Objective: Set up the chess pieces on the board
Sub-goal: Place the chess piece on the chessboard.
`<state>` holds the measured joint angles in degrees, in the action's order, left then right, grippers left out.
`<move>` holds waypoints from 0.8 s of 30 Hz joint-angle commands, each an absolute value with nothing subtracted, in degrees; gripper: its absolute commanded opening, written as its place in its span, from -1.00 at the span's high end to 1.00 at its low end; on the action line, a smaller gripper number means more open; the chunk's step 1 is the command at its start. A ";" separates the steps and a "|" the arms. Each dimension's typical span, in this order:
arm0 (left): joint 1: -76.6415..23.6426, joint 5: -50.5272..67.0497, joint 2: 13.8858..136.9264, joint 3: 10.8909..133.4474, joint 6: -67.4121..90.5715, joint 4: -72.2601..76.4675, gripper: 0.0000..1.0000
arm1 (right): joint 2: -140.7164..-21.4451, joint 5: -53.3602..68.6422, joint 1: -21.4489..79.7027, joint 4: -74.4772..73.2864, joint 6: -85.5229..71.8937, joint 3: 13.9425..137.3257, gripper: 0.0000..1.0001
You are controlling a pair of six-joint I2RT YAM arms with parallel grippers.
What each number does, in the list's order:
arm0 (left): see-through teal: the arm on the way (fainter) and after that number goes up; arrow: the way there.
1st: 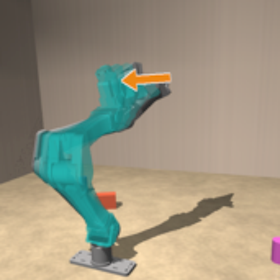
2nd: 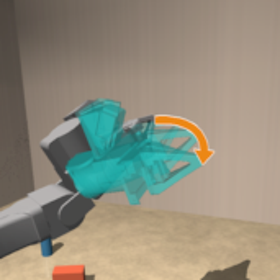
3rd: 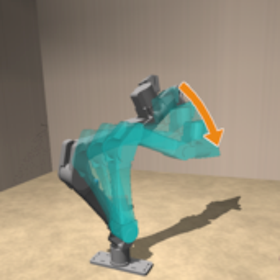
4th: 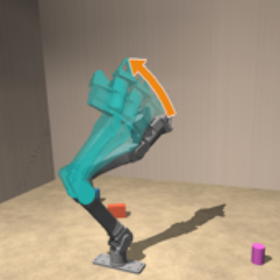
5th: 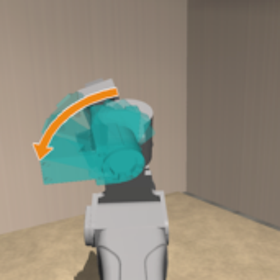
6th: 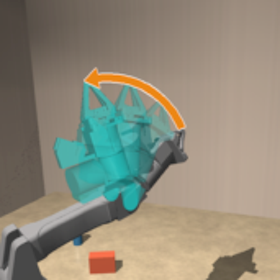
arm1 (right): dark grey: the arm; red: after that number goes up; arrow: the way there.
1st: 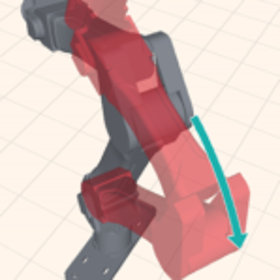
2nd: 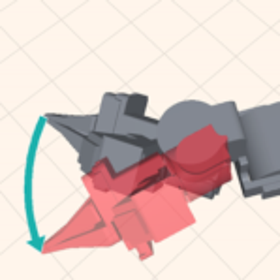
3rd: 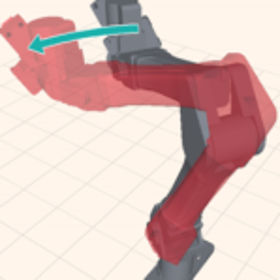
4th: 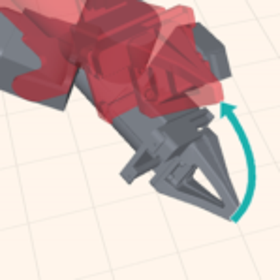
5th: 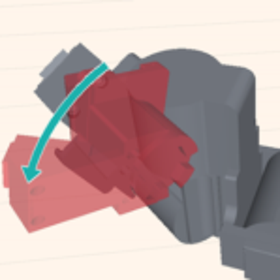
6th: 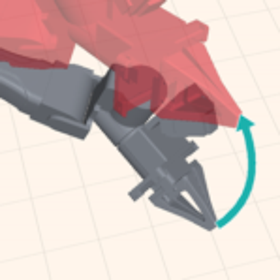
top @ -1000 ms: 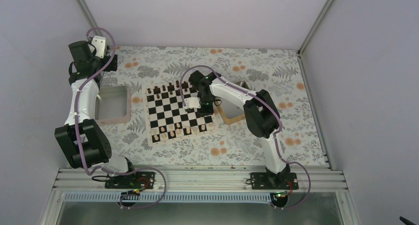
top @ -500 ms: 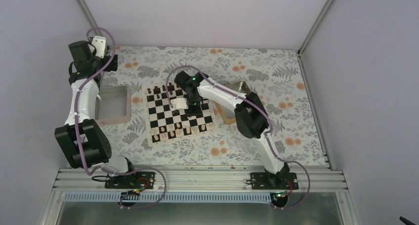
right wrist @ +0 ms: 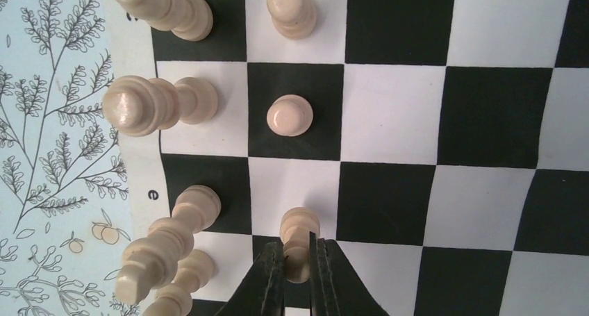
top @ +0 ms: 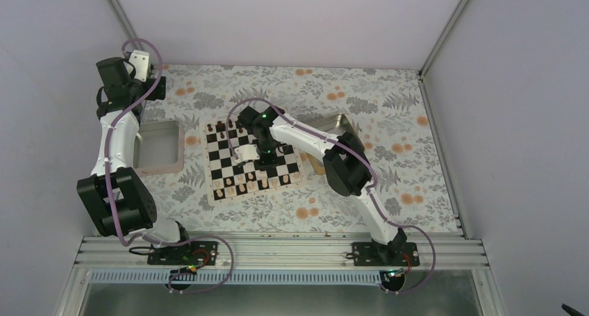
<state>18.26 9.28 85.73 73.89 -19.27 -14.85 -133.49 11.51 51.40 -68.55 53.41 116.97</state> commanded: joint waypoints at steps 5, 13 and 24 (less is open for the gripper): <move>18.72 10.24 84.42 73.39 -19.42 -13.23 -1.00 | -134.07 12.75 52.30 -69.68 54.27 117.42 0.92; 18.72 10.11 84.32 73.28 -19.42 -13.06 -1.00 | -135.00 12.90 52.46 -68.93 54.53 118.13 0.92; 18.72 10.11 84.55 73.15 -19.42 -12.78 -1.00 | -136.00 13.32 52.47 -69.05 54.67 118.66 0.92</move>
